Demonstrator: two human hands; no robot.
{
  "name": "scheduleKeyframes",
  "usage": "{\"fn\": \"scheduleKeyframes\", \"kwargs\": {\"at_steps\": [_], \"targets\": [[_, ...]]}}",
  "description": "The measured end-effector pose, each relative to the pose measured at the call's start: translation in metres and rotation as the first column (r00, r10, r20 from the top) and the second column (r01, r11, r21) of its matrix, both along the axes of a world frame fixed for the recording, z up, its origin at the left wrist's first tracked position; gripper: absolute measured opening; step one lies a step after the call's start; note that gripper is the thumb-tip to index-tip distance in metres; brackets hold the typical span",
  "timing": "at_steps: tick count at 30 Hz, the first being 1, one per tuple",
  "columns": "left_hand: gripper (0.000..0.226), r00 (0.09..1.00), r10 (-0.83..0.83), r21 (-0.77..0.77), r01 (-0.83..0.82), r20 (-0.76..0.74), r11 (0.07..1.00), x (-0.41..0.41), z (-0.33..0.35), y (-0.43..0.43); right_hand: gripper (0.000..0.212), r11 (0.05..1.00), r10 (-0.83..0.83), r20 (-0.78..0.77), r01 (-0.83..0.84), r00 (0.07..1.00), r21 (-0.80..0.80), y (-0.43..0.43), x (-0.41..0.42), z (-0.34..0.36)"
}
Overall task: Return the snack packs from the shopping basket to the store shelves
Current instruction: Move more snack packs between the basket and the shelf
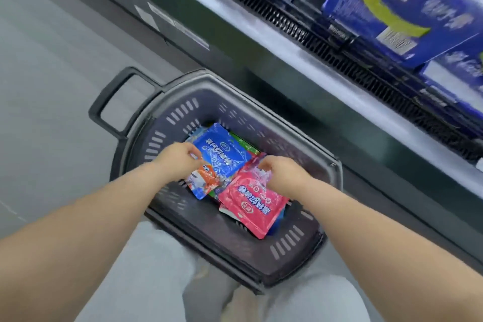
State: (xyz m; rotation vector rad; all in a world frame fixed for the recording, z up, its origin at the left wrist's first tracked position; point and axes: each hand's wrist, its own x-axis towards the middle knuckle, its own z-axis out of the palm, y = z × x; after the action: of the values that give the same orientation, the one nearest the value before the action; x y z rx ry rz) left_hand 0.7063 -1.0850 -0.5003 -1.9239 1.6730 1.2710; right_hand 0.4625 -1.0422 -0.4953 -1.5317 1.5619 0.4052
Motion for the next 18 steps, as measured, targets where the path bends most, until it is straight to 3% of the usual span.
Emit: {"fn": "scheduleKeyframes", "kwargs": {"at_steps": [6, 11, 13, 16, 18], "targets": [[0.070, 0.974, -0.190, -0.091, 0.201, 0.119, 0.975, 0.003, -0.121, -0.015, 0.050, 0.915, 0.403, -0.061, -0.402, 0.913, 0.032, -0.008, 0.022, -0.121], [0.105, 0.941, -0.241, -0.004, 0.249, 0.236, 0.969, 0.006, -0.157, -0.018, 0.115, 0.729, 0.677, -0.162, -0.684, 0.718, 0.016, 0.009, 0.029, -0.148], [0.111, 0.938, -0.237, 0.050, 0.232, 0.253, 0.971, 0.005, -0.158, -0.017, 0.102, 0.689, 0.697, -0.237, -0.724, 0.677, -0.043, 0.015, 0.028, -0.143], [0.116, 0.937, -0.255, 0.070, 0.245, 0.240, 0.967, 0.007, -0.161, -0.016, 0.055, 0.593, 0.701, -0.327, -0.772, 0.634, -0.227, 0.017, 0.030, -0.136], [0.116, 0.946, -0.229, 0.085, 0.215, 0.228, 0.973, 0.008, -0.162, -0.018, 0.048, 0.550, 0.719, -0.331, -0.792, 0.611, -0.266, 0.015, 0.029, -0.131]]}}
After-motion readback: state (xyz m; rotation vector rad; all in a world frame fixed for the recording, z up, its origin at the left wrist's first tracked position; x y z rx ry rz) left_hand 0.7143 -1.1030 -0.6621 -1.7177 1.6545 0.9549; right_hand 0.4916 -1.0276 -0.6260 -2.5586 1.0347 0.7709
